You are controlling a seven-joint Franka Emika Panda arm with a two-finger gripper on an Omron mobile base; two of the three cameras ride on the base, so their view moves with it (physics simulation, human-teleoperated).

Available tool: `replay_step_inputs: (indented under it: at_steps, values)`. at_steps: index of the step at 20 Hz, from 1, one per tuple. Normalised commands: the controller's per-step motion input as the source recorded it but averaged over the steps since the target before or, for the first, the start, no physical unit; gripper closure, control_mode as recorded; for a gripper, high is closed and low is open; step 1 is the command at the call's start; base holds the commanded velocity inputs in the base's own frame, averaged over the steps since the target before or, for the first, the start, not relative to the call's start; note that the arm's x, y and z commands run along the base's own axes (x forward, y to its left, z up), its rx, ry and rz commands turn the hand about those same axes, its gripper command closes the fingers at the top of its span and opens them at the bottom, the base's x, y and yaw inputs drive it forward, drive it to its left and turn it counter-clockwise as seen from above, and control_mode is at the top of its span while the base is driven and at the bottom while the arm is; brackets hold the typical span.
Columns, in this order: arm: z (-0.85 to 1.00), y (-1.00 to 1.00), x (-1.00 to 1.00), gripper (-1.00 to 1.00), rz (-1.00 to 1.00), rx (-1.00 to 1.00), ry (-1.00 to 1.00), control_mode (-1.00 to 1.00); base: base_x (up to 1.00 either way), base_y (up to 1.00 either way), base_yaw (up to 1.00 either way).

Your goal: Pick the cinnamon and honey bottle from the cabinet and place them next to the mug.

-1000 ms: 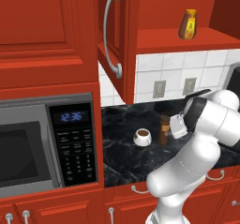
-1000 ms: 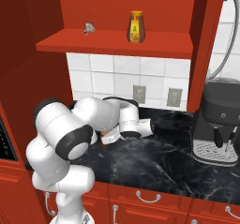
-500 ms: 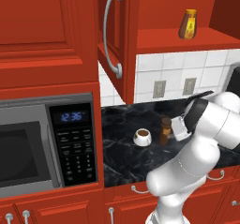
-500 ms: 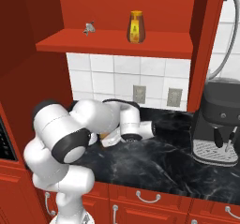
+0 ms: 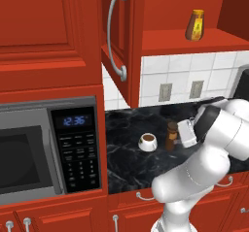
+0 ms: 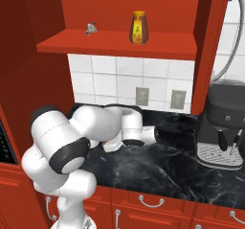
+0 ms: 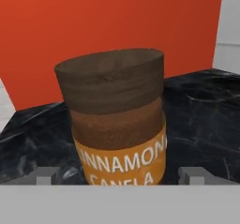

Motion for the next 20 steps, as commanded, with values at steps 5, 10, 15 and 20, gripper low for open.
replay_step_inputs:
  at_steps: [5,10,15,20]
  values:
    - [0.1,-0.09,0.05,-1.0,0.0,0.0,-0.03,-1.0,0.0,0.0,0.0]
    - [0.26,-0.1,0.02,-1.0,0.0,0.0,0.0,-1.0,0.0,0.0,0.0]
    - [0.62,-0.03,0.0,-1.0,0.0,0.0,-0.06,-1.0,0.0,0.0,0.0]
    - [0.68,-0.01,-0.03,-1.0,0.0,0.0,-0.11,-1.0,0.0,0.0,0.0]
